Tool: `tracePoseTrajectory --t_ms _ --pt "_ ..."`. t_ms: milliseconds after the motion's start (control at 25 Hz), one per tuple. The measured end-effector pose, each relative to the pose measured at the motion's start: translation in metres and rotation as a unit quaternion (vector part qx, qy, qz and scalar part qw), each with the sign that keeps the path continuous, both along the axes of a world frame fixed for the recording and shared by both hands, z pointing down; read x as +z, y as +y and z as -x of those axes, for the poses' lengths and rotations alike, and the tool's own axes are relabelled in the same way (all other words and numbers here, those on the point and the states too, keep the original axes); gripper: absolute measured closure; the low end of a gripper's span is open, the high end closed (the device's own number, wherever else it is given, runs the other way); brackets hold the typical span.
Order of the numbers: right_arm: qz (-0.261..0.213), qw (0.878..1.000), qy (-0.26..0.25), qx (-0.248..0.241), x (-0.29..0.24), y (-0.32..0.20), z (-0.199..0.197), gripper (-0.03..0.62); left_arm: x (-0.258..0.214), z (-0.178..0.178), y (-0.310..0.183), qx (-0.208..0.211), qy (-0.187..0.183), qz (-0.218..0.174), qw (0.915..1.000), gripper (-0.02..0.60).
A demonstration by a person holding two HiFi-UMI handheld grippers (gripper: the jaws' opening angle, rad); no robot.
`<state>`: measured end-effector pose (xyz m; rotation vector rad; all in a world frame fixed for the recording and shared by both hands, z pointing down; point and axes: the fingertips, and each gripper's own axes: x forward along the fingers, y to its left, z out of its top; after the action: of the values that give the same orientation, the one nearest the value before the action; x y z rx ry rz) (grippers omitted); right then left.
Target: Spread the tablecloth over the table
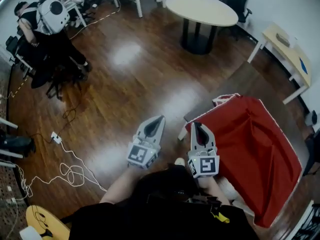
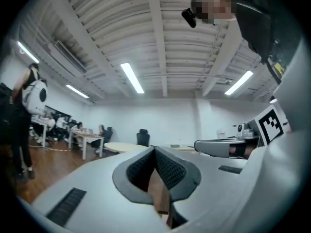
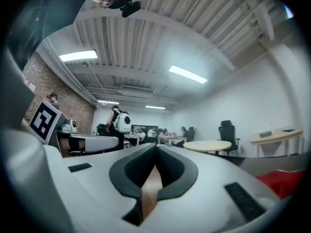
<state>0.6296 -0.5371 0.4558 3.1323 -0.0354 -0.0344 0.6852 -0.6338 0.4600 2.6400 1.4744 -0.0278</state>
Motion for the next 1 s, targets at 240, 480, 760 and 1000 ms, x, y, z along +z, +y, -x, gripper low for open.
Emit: tracePoseTrajectory --t_ms 240,480,760,1000 --pt "-0.006 0.99 0.014 -0.143 -0.014 -0.058 -0.099 0.588 -0.017 -0.062 -0.089 -0.157 0.012 0.009 0.9876 0.584" --pt "-0.016 0.976 0.016 -0.216 -0.007 -0.101 -0.137 0.588 -0.01 -0.091 -0.121 -0.231 0.001 0.032 0.9726 0.584" --pt "-0.03 0.975 -0.029 -0.217 0.027 -0.116 -0.228 0.588 0.02 -0.166 -0.142 -0.244 -0.006 0.033 0.9692 0.584" --pt "-0.024 0.978 -0.041 -0.201 0.051 -0.165 -0.347 0.588 0.046 -0.285 -0.19 -0.226 -0.027 0.028 0.9734 0.584"
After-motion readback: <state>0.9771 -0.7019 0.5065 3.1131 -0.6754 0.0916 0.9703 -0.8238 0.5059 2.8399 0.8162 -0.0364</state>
